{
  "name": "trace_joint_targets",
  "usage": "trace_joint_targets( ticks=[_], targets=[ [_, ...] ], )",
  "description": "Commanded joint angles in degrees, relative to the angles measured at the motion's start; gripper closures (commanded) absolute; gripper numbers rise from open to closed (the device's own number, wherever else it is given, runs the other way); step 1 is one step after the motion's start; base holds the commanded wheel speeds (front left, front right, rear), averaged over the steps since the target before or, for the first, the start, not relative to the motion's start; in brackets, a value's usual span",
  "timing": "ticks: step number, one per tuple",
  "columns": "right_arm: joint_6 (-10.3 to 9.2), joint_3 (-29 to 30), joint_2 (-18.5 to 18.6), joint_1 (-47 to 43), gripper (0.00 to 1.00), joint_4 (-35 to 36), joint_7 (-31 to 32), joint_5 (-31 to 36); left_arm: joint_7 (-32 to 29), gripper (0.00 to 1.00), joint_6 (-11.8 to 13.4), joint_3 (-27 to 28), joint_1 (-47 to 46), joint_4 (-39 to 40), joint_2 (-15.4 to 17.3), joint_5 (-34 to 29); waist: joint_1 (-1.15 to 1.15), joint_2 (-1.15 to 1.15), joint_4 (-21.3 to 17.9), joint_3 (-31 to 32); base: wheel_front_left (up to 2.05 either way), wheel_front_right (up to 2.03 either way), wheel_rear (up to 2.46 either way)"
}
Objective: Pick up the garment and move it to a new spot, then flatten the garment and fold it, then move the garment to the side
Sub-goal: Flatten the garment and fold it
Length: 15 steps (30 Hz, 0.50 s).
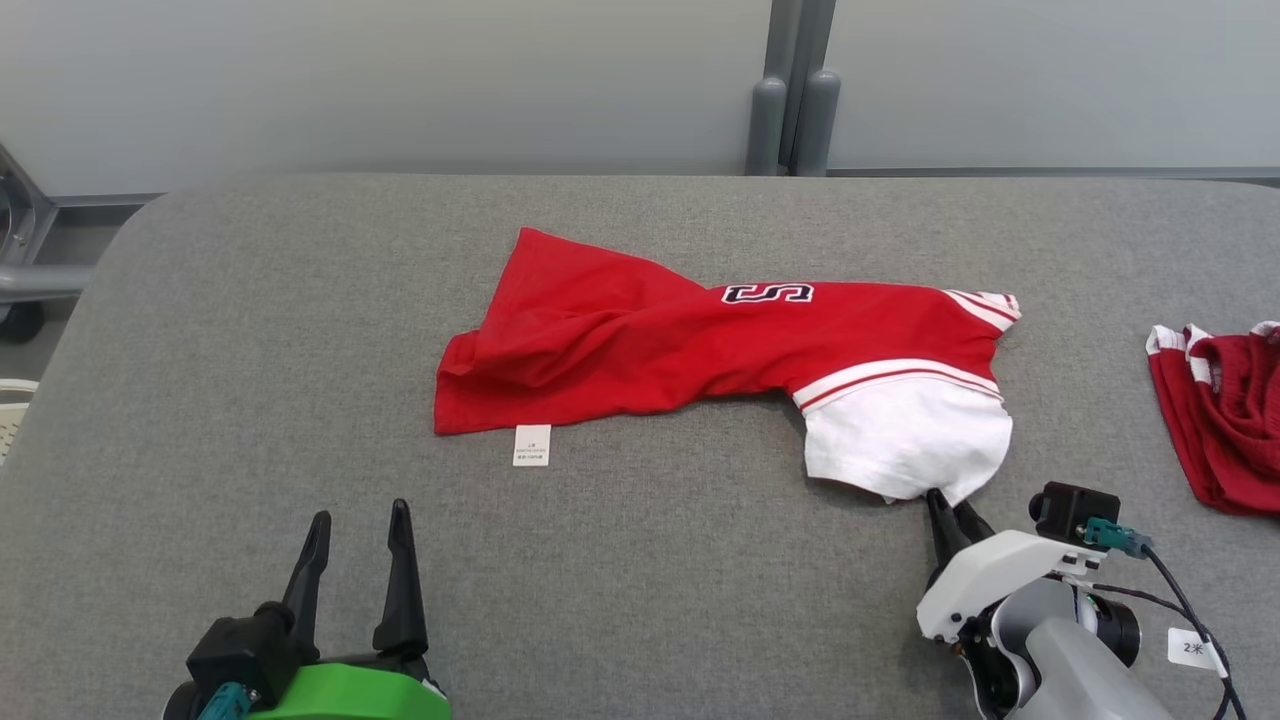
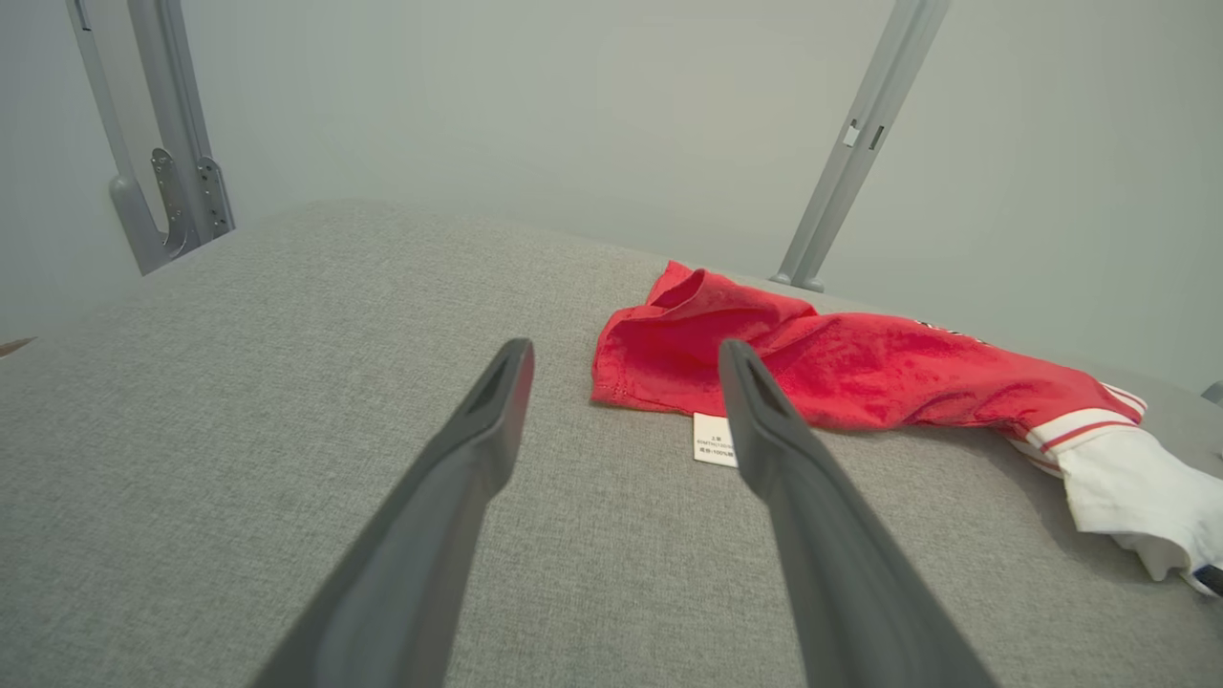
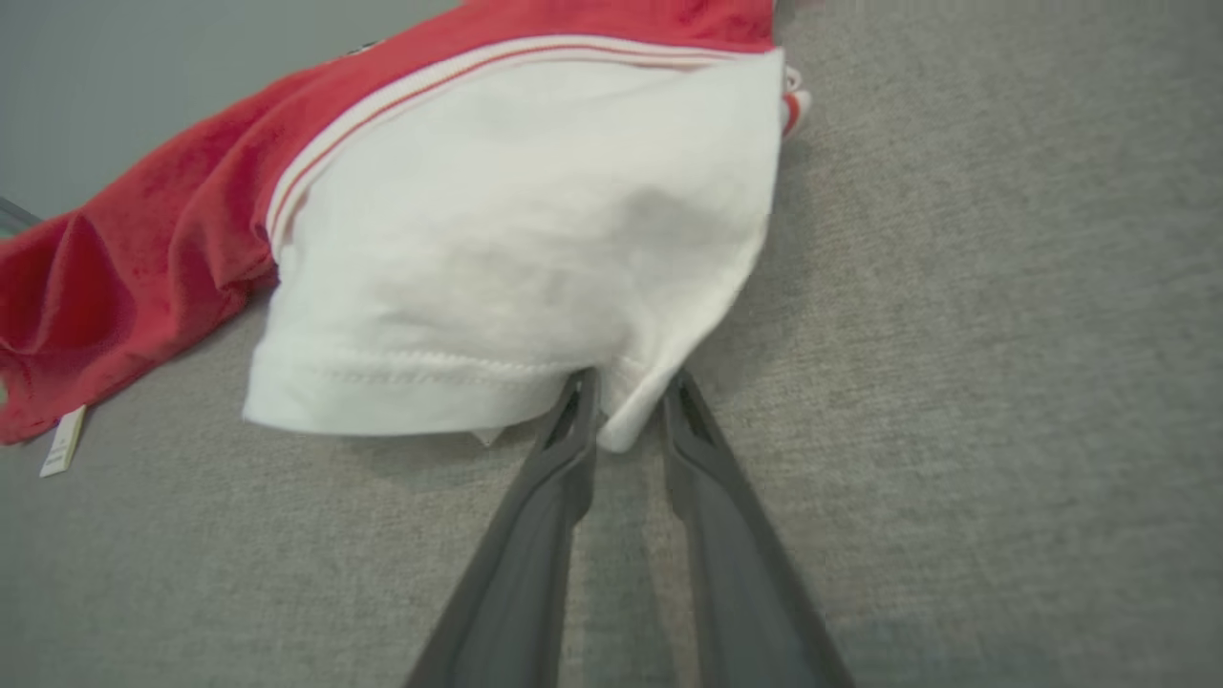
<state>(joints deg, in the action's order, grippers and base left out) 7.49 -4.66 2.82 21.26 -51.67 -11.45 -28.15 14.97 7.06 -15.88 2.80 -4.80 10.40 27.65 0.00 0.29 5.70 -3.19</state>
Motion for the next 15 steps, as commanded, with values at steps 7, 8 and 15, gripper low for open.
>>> trace_joint_targets(
  ticks=[7, 8, 15],
  targets=[
    [0.0, -0.56, 0.18, 0.39, 1.0, 0.98, -3.33, 0.53, 0.27, 0.0, -0.08, 0.3, 0.78, -0.12, 0.25, -0.63, 0.0, -0.29, -0.63, 0.67, 0.0, 0.0, 0.0],
    [0.0, -0.52, 0.18, -0.17, 1.0, 1.72, -3.41, 0.51, 0.27, 0.0, -0.07, 0.29, 0.92, -0.11, 0.28, -0.59, 0.0, -0.29, -0.75, 0.79, 0.0, 0.0, 0.0],
    [0.01, 0.57, 0.19, -3.77, 1.0, 8.23, -3.77, -0.18, 0.27, 0.0, 0.21, 0.1, 1.43, 0.08, 0.27, -0.6, 0.0, -0.29, -1.88, 1.31, 0.0, 0.0, 0.0]
  ],
)
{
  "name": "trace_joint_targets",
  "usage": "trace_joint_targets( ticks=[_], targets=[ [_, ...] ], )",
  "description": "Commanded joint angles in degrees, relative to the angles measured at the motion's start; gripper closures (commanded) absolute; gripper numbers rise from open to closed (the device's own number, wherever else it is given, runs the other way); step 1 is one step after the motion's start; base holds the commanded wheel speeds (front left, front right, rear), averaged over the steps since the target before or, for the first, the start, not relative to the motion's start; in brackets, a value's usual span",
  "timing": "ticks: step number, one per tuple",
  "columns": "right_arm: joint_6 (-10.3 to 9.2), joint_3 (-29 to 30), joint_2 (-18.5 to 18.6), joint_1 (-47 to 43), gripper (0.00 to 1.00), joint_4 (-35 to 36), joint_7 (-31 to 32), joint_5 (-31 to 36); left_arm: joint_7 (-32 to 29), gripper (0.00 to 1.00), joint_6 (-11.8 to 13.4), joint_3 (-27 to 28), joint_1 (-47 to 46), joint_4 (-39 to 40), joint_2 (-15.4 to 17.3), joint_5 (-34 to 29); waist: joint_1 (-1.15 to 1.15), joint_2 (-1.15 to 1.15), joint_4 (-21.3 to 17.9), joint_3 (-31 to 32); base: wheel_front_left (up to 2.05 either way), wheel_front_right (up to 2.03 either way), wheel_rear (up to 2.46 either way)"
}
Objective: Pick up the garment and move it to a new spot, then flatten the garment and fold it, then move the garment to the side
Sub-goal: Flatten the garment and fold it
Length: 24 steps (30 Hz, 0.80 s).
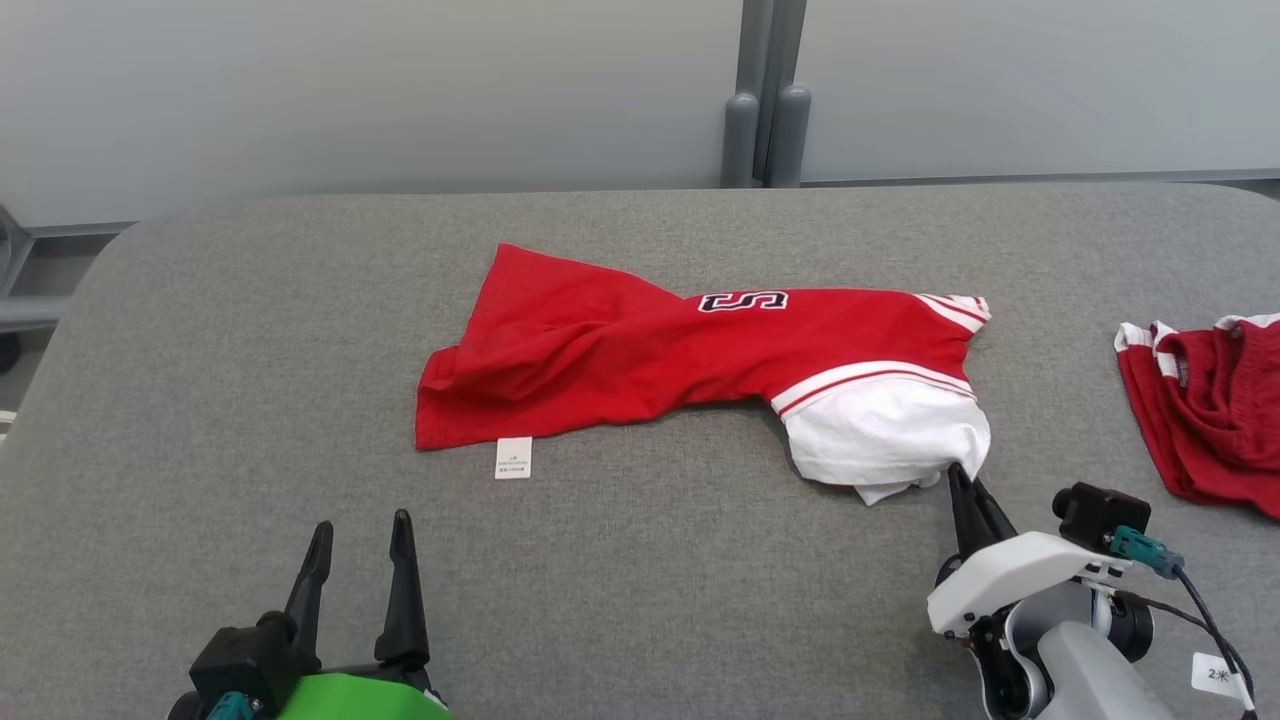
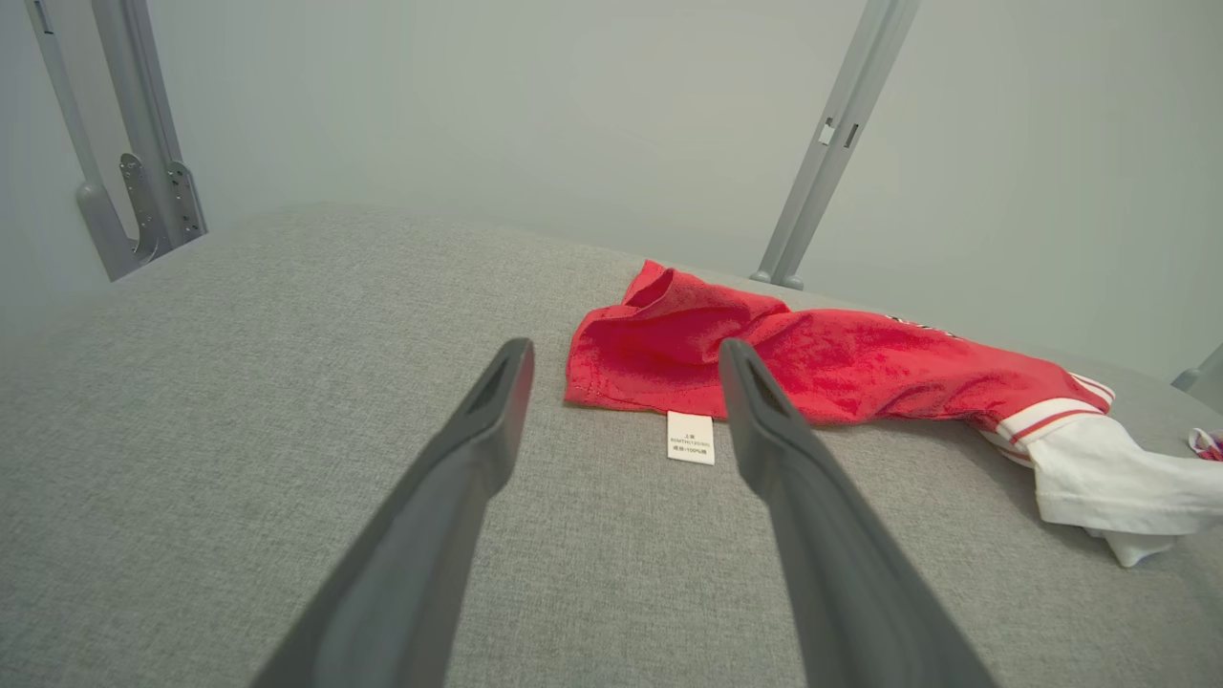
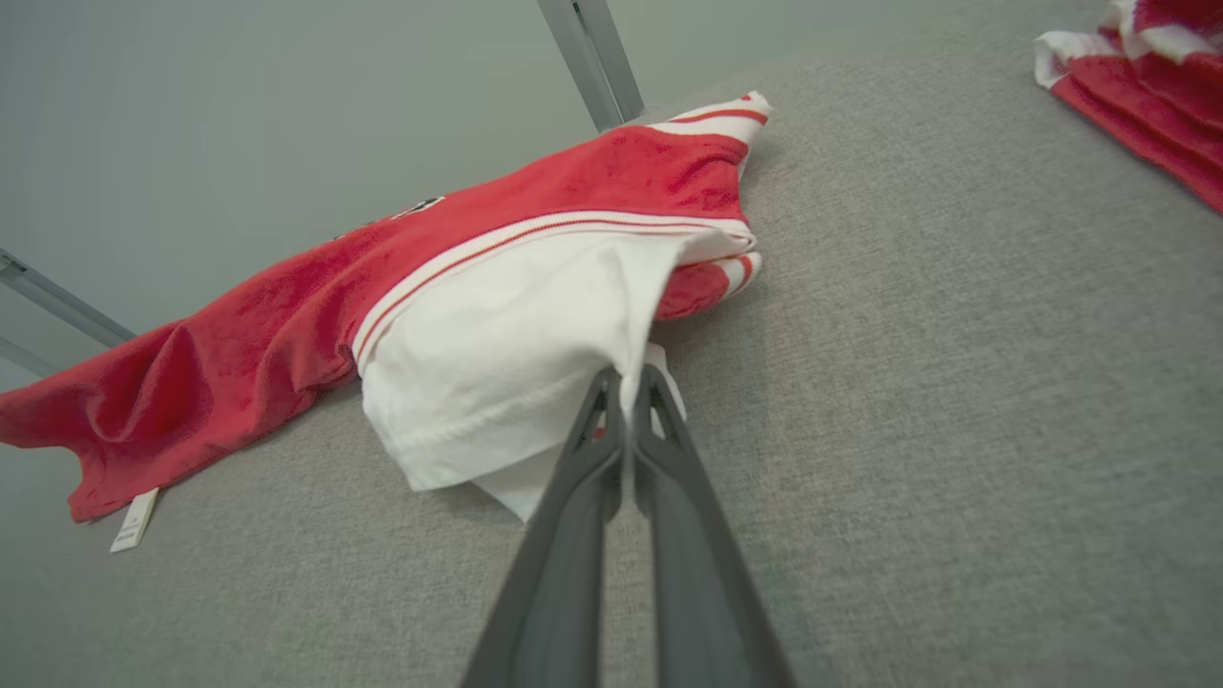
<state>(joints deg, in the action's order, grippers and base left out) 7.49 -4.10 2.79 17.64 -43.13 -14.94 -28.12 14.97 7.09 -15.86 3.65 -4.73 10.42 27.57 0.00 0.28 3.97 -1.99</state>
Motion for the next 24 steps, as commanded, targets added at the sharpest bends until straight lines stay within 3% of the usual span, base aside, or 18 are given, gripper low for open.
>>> trace_joint_targets(
  ticks=[1, 6, 14, 18, 24],
  targets=[
    [0.0, 0.26, 0.21, -0.82, 1.0, 0.97, -0.26, -0.08, 0.27, 0.0, 0.12, 0.01, 0.6, 0.06, 0.29, -0.48, 0.0, -0.28, -0.32, 0.18, 0.0, 0.0, 0.0],
    [0.0, 0.71, 0.2, -5.0, 1.0, 8.6, 0.68, -0.16, -0.08, 0.0, -0.58, -0.43, 0.42, 0.0, -0.13, 0.51, 0.0, -0.28, -1.34, 0.46, 0.0, 0.0, 0.0],
    [0.01, 2.28, 0.19, -14.16, 1.0, 27.46, 9.94, -2.05, -2.72, 0.0, -2.24, -0.63, -1.78, -3.77, -1.22, 3.99, 0.0, -0.28, -3.73, 0.62, 0.0, 0.0, 0.0],
    [0.01, 4.27, 0.19, -17.57, 1.0, 36.03, 14.74, -2.32, -4.98, 0.0, -3.62, -0.09, -5.29, -9.27, -1.82, 6.73, 0.0, -0.28, -4.93, 0.09, 0.0, 0.0, 0.0],
    [0.01, 5.61, 0.19, -18.45, 1.0, 40.18, 17.38, -1.58, -7.9, 0.0, -4.38, 1.1, -12.35, -20.09, -3.57, 10.39, 0.0, -0.28, -5.95, -1.49, 0.0, 0.0, 0.0]
  ],
)
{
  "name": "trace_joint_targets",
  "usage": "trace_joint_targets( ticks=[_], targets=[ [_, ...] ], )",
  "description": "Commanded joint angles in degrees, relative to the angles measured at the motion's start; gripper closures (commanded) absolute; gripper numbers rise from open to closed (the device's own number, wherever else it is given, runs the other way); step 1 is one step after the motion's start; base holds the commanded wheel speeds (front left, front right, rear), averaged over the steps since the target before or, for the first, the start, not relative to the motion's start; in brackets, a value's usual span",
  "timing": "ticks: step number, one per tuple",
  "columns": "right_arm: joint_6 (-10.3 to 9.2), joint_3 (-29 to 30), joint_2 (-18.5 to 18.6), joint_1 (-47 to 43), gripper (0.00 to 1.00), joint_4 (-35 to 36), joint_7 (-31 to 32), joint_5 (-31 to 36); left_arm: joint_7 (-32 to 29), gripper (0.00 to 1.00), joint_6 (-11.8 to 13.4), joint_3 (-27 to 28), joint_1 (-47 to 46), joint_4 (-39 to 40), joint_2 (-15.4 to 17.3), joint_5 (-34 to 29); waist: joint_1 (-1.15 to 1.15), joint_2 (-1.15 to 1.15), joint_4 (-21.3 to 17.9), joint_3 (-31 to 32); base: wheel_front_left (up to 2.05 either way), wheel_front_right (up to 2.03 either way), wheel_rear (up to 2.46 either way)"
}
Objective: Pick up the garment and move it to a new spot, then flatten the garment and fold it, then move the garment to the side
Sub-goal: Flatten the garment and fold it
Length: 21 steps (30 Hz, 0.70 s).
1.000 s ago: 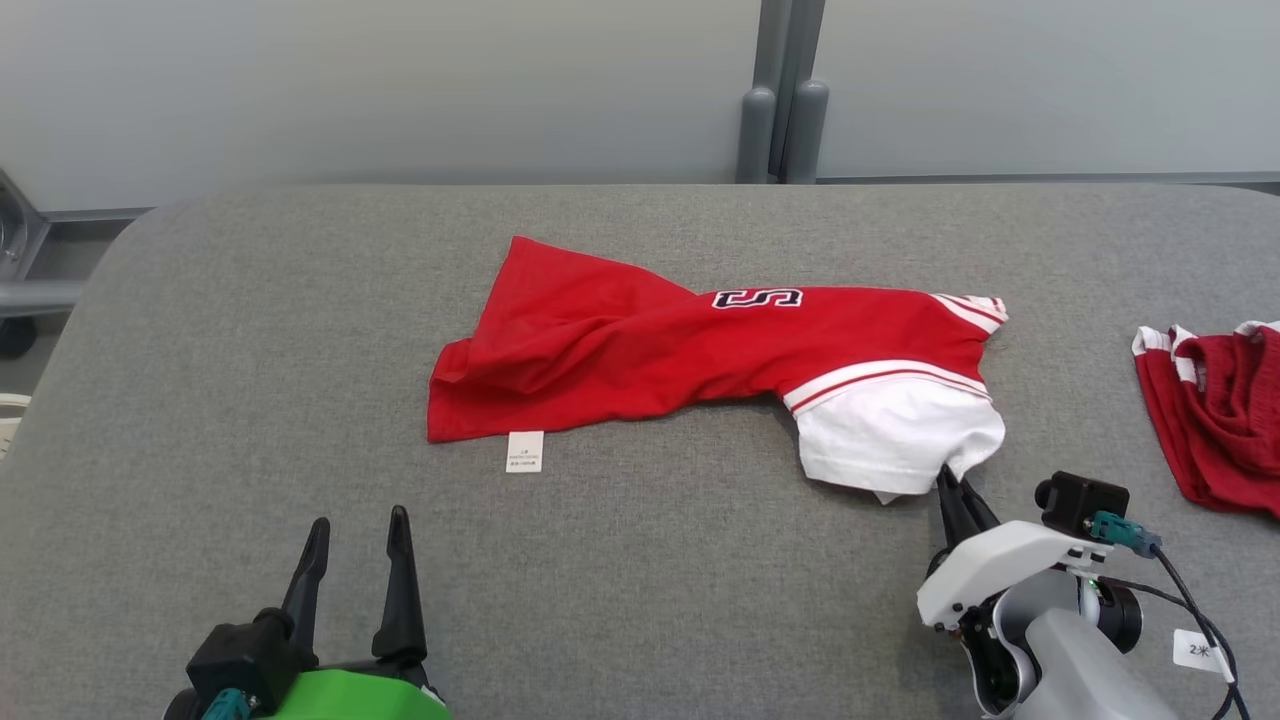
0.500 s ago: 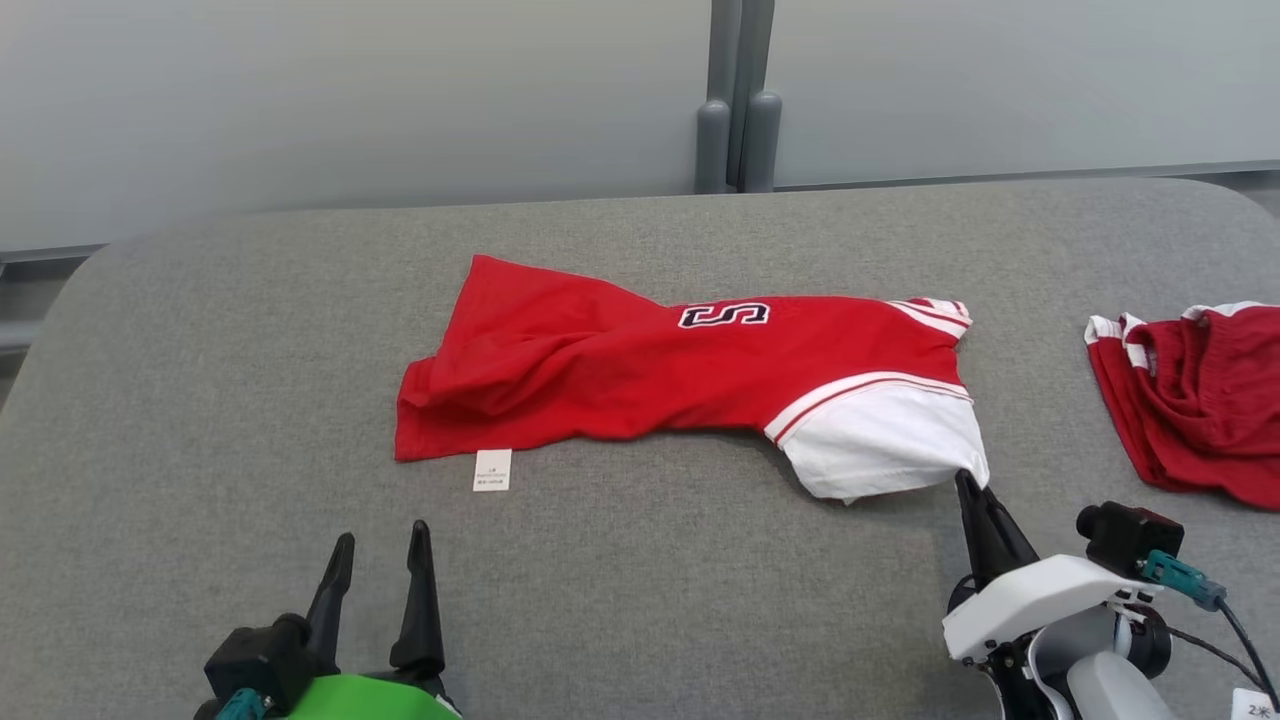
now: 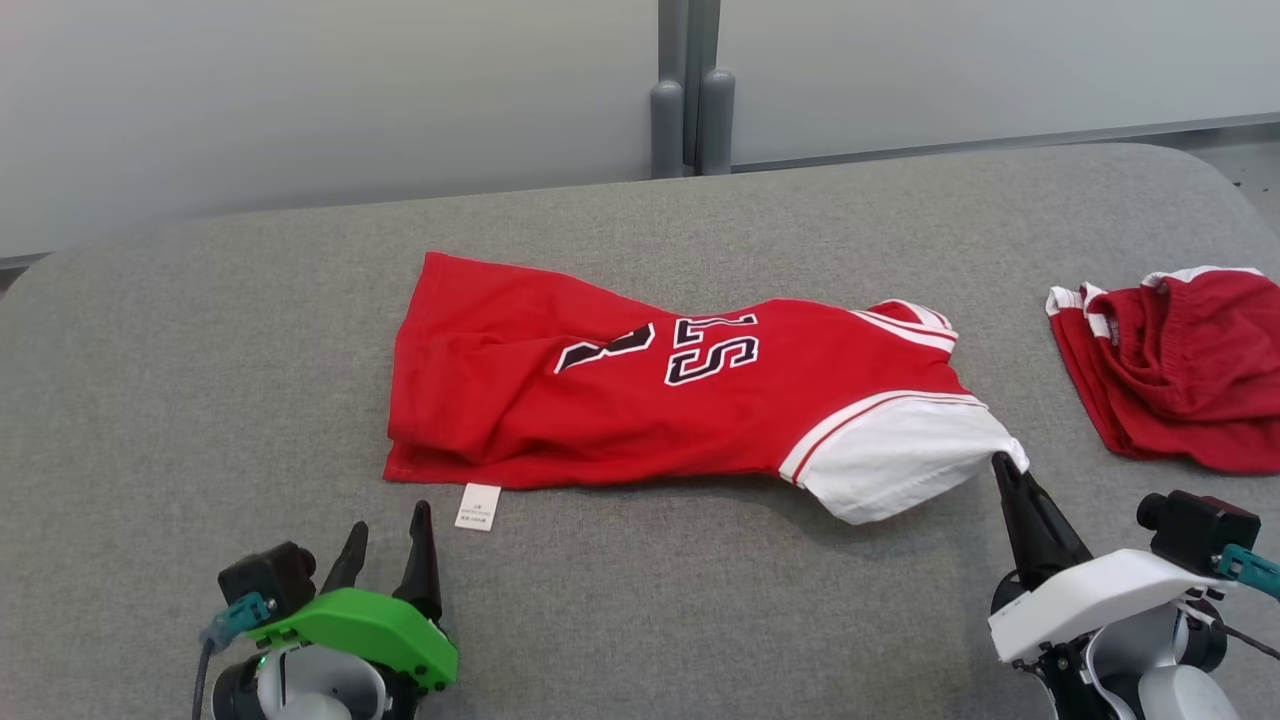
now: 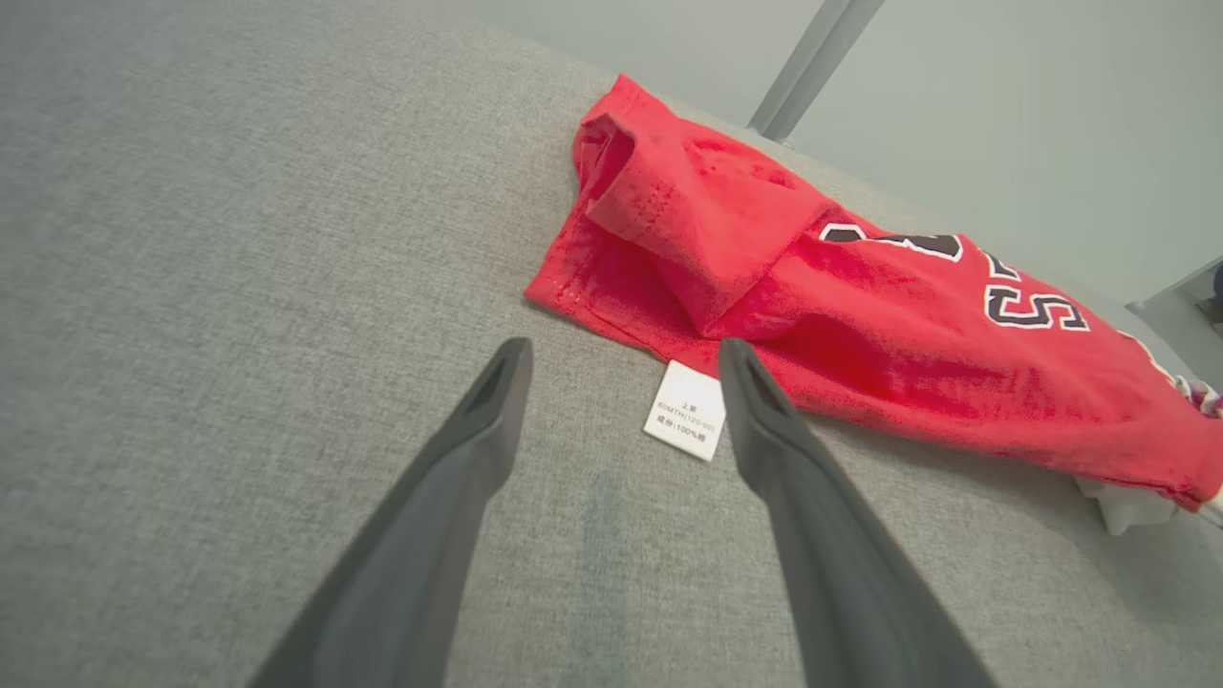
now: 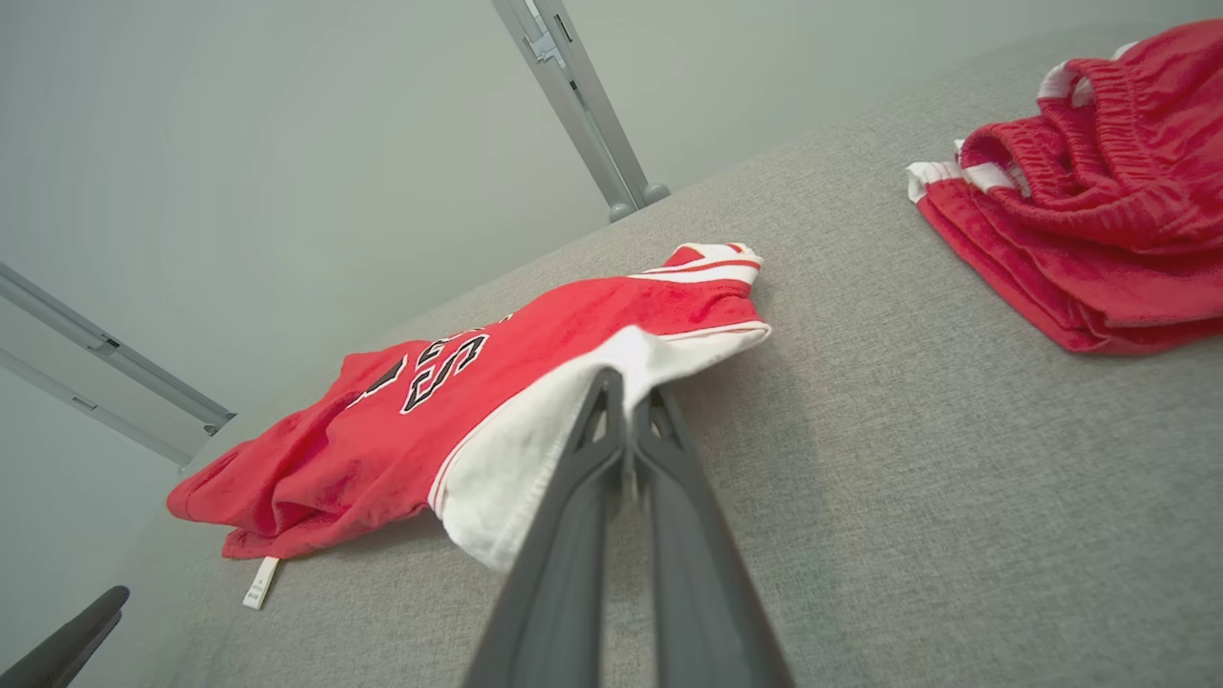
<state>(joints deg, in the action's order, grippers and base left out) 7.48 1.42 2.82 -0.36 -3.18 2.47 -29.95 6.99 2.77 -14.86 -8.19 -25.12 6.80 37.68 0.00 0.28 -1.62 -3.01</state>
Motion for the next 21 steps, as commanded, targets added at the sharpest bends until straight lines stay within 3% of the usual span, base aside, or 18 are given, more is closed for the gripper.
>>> trace_joint_targets(
  ticks=[1, 11, 21],
  targets=[
    [0.02, -0.13, 0.15, -0.23, 1.0, 0.44, 0.14, 0.13, -0.06, 0.0, -0.2, 0.62, -1.94, -1.65, -0.44, 1.21, 0.0, -0.28, -0.53, -0.8, 0.0, 0.0, 0.0],
    [0.02, -2.18, 0.17, 2.47, 1.0, 0.35, 0.12, 1.19, -1.27, 0.0, 1.43, 1.83, -14.26, -19.29, -2.22, 3.73, 0.0, -0.28, -2.39, -3.92, 0.0, 0.0, 0.0],
    [0.02, -3.76, 0.16, 4.37, 1.0, -0.39, -0.55, 1.29, -2.06, 0.0, 2.66, 2.32, -20.63, -28.97, -1.44, 3.93, 0.0, -0.28, -3.84, -5.19, 0.0, 0.0, 0.0]
  ],
)
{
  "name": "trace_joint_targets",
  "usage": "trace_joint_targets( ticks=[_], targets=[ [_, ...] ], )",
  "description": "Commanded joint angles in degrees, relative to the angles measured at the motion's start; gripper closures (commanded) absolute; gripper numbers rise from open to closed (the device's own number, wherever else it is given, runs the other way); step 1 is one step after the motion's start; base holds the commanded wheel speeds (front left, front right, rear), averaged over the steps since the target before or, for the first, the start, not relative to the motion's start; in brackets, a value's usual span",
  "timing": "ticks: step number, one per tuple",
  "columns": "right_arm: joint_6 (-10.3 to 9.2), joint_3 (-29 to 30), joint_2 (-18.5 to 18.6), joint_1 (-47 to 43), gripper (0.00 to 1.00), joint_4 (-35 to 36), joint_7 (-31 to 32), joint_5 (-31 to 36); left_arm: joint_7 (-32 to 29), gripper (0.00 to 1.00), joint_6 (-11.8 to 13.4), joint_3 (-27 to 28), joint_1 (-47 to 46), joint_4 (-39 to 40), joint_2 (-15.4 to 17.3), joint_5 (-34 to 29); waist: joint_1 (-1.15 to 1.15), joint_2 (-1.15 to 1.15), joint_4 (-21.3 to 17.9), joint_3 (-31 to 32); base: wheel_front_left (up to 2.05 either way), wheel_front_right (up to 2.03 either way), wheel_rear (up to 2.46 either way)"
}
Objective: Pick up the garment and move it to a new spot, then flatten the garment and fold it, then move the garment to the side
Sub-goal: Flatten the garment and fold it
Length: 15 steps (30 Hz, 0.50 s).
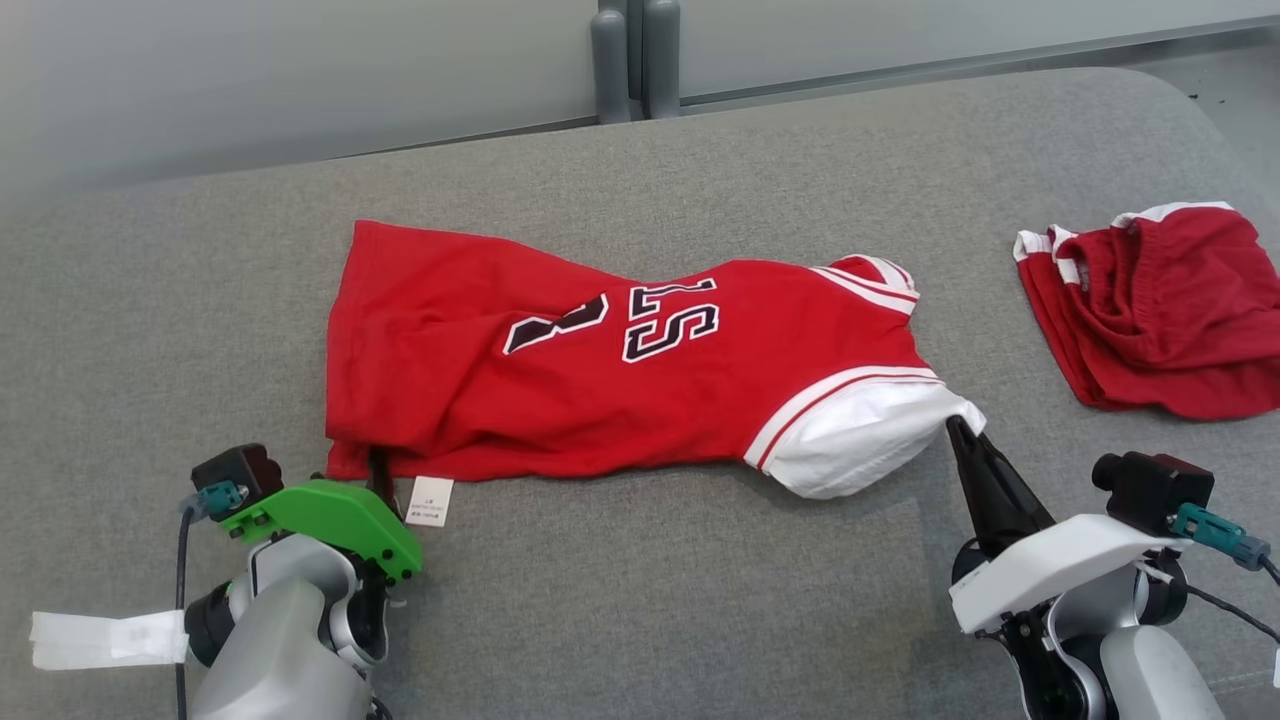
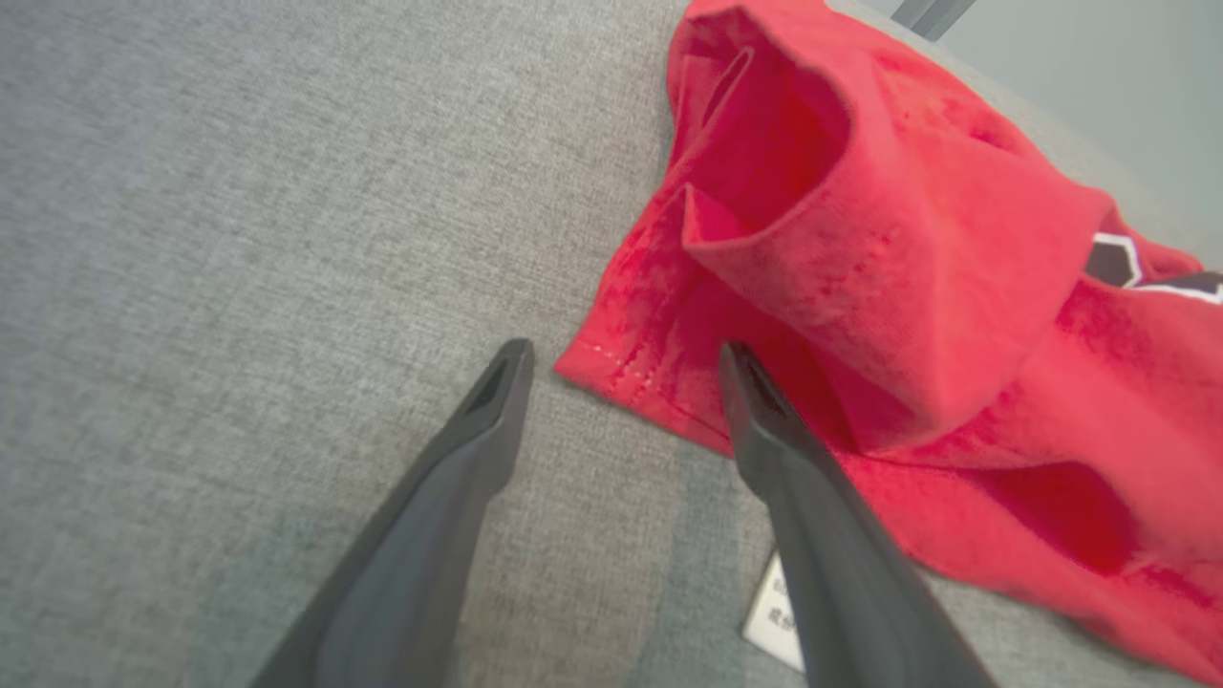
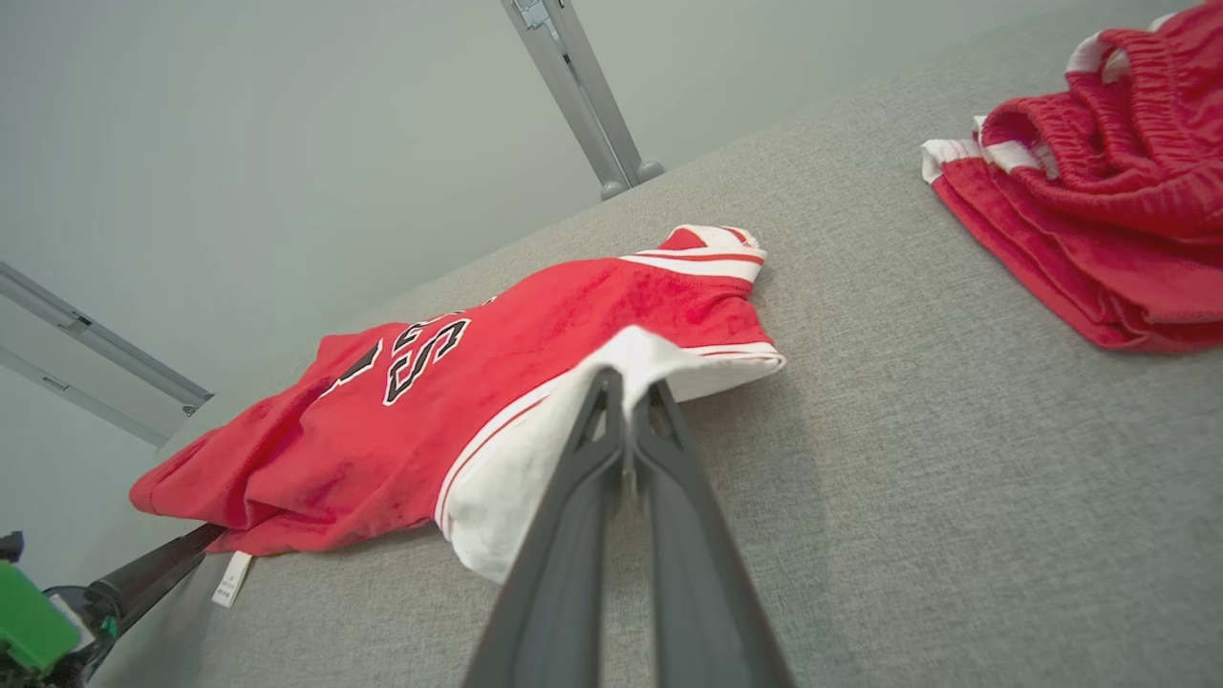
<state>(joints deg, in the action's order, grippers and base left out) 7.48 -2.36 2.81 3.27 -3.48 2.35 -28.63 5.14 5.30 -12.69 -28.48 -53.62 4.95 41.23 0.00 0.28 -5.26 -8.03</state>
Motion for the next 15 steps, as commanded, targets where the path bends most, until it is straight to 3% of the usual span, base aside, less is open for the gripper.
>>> trace_joint_targets(
  ticks=[1, 2, 4, 5, 15],
  targets=[
    [0.02, -0.12, 0.17, 0.75, 1.0, -0.16, -0.49, -0.04, -0.21, 0.0, -0.11, 0.15, -0.84, -1.18, 0.39, 0.5, 0.0, -0.28, -0.33, -0.22, 0.0, 0.0, 0.0],
    [0.02, -0.22, 0.17, 0.72, 1.0, -0.24, -0.52, -0.01, -0.68, 0.11, -0.25, 0.03, -1.24, -2.12, 0.4, 0.5, 0.0, -0.28, -0.44, -0.24, 0.0, 0.0, 0.0],
    [0.02, -0.35, 0.17, 0.81, 1.0, -0.39, -0.55, 0.11, -0.74, 0.62, -0.5, -0.33, -1.97, -3.51, 0.37, 0.25, 0.0, -0.28, -0.64, -0.24, 0.0, 0.0, 0.0],
    [0.02, -0.38, 0.17, 0.87, 1.0, -0.45, -0.58, 0.13, -0.61, 1.0, -0.72, -0.47, -2.25, -4.06, 0.28, 0.24, 0.0, -0.28, -0.73, -0.19, 0.0, 0.0, 0.0],
    [0.02, 1.18, 0.18, 1.56, 1.0, -0.38, -1.48, 0.42, 3.34, 1.0, -4.99, -0.43, -1.92, -4.48, -0.44, 1.66, 0.0, -0.28, 0.01, 1.86, 0.0, 0.0, 0.0]
  ],
)
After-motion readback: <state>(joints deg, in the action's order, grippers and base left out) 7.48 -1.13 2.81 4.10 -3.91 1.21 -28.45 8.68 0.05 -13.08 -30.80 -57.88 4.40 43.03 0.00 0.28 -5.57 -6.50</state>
